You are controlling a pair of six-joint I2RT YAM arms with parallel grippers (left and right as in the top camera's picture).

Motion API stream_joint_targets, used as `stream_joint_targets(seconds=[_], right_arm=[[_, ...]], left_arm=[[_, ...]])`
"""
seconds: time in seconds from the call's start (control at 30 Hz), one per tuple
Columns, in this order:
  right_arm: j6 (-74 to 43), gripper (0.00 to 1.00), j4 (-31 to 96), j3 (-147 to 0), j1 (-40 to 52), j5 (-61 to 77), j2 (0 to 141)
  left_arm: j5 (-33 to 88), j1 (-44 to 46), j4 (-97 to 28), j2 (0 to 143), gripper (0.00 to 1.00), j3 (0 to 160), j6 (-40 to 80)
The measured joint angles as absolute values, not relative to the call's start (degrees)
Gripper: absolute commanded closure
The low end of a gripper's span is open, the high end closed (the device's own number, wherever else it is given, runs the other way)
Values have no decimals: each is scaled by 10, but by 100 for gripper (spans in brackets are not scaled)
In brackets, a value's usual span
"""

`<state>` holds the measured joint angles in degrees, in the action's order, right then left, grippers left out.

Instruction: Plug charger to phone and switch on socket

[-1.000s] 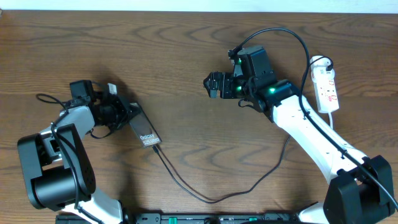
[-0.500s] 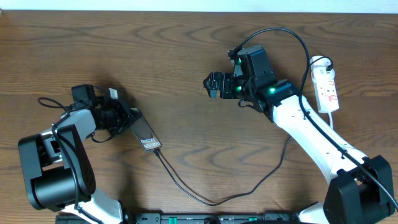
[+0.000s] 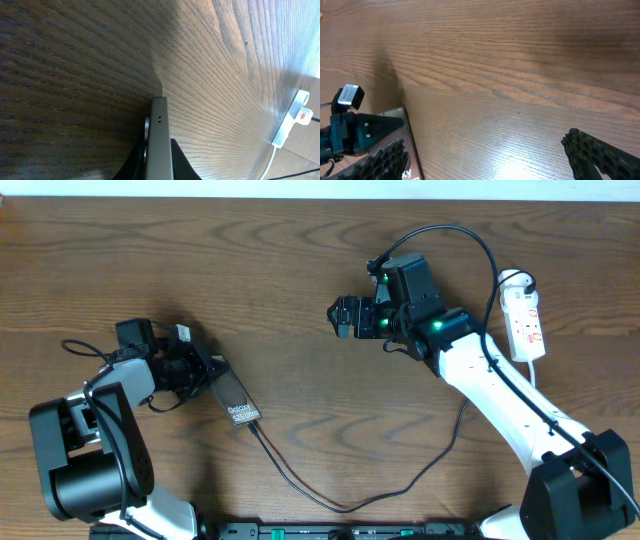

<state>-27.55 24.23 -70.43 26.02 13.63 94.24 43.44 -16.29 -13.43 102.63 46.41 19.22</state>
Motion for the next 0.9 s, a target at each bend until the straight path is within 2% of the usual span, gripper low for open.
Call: stream_joint_targets(seconds=[0.3, 0.37, 0.5, 0.67, 0.9], right_arm=[[-276, 1, 242, -704, 260, 136, 942], [-276, 1, 242, -704, 260, 136, 942], [-276, 1, 242, -704, 260, 136, 942], [-276, 1, 242, -704, 260, 136, 942], [-276, 1, 242, -704, 260, 136, 942]], left_arm=[[434, -163, -135, 1026, 91, 464, 192], [434, -163, -135, 1026, 84, 464, 192], [438, -163, -137, 1025, 83, 464, 192], [447, -163, -141, 1023, 69, 464, 192], [453, -163, -146, 1021, 65, 464, 192]])
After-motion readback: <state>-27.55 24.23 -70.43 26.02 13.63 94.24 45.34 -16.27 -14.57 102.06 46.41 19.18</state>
